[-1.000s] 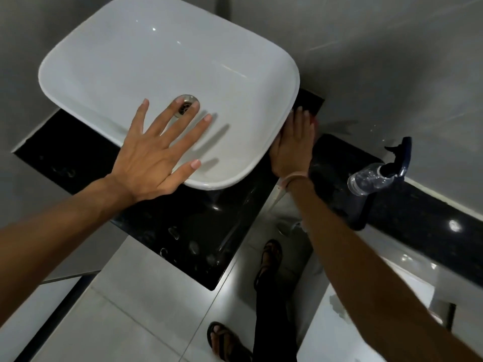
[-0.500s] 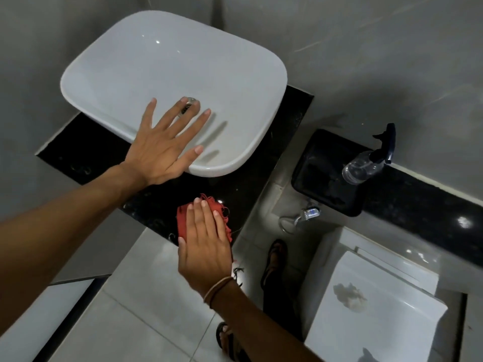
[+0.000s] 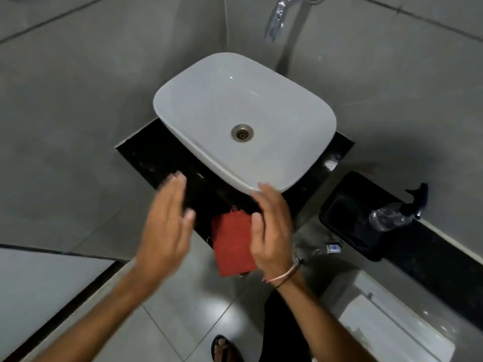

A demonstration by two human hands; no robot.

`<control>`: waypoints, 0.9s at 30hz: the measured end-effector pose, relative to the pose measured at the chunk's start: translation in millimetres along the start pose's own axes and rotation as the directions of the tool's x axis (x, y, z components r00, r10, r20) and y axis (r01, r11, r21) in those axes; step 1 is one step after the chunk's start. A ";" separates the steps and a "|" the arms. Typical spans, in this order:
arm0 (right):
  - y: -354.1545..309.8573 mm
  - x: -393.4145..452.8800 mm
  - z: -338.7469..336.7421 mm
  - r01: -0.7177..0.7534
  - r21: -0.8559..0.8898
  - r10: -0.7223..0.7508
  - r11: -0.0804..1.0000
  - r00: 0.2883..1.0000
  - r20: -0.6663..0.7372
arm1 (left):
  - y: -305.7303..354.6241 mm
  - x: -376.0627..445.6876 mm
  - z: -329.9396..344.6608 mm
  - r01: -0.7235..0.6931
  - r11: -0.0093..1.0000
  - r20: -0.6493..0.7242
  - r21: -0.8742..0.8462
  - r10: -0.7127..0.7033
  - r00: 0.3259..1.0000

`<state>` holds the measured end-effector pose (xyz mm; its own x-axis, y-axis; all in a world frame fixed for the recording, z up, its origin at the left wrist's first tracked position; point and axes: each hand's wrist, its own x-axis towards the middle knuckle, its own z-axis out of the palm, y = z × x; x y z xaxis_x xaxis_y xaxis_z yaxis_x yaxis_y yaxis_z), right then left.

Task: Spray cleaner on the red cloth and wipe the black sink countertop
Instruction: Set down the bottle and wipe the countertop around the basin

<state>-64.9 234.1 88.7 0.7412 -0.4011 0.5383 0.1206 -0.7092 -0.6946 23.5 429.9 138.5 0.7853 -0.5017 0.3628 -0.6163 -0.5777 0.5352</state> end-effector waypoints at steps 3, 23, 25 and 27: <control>8.3 63.8 -16.3 0.185 -0.127 -0.173 0.975 0.980 0.098 | 34.7 -52.0 46.0 0.027 0.990 0.278 0.137 -0.065 0.958; 37.0 118.9 25.9 0.581 -0.288 -0.151 0.761 0.590 0.794 | -179.8 78.0 56.0 -0.191 0.846 0.496 0.498 -0.098 0.863; 38.4 118.6 29.4 0.588 -0.284 -0.159 0.758 0.588 0.793 | -216.6 114.0 38.0 -0.142 0.848 0.475 0.510 -0.140 0.869; 41.9 117.0 32.7 0.588 -0.277 -0.172 0.760 0.592 0.787 | -242.9 142.2 29.5 -0.083 0.856 0.438 0.511 -0.176 0.882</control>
<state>48.5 176.4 107.0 0.9380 0.3409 0.0624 0.3451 -0.9352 -0.0791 283.2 479.9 37.6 0.7750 -0.6227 -0.1081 -0.6226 -0.7816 0.0385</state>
